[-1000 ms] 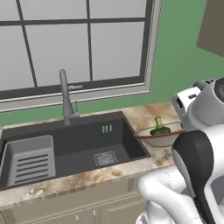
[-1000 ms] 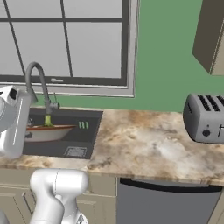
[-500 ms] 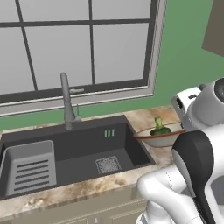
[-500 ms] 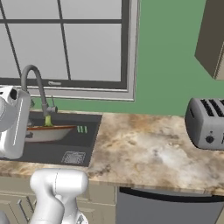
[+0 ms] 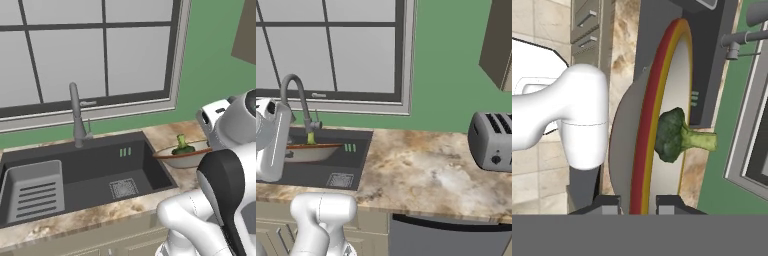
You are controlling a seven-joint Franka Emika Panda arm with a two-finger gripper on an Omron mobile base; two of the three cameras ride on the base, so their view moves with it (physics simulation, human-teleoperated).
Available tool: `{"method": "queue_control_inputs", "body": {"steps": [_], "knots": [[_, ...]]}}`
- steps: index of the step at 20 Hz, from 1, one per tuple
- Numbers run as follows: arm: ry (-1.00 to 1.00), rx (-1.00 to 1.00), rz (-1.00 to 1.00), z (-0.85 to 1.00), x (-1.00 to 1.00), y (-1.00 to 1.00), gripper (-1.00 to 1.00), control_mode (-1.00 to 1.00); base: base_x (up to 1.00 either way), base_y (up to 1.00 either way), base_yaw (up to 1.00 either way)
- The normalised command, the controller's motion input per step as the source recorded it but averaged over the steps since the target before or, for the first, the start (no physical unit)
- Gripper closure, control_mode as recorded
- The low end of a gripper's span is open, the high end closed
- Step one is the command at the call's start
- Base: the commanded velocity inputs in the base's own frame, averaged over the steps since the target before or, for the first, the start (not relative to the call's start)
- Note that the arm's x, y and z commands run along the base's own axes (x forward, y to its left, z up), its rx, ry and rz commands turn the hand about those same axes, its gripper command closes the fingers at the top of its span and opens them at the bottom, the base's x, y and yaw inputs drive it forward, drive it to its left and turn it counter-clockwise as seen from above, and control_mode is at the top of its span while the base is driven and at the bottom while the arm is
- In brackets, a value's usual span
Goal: Pick the broccoli from the cabinet and place it in the bowl. Then pick the bowl and place it in the sink. Then turn on the sink facuet.
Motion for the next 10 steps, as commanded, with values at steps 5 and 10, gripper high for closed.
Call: {"method": "queue_control_inputs", "body": {"steps": [5,10], "knots": [[0.00,0.00,0.11,-0.02,0.20,0.17,1.00,-1.00,0.11,0.03,0.00],[0.03,0.02,0.46,-0.28,0.33,0.39,1.00,-1.00,0.00,0.00,0.00]]}}
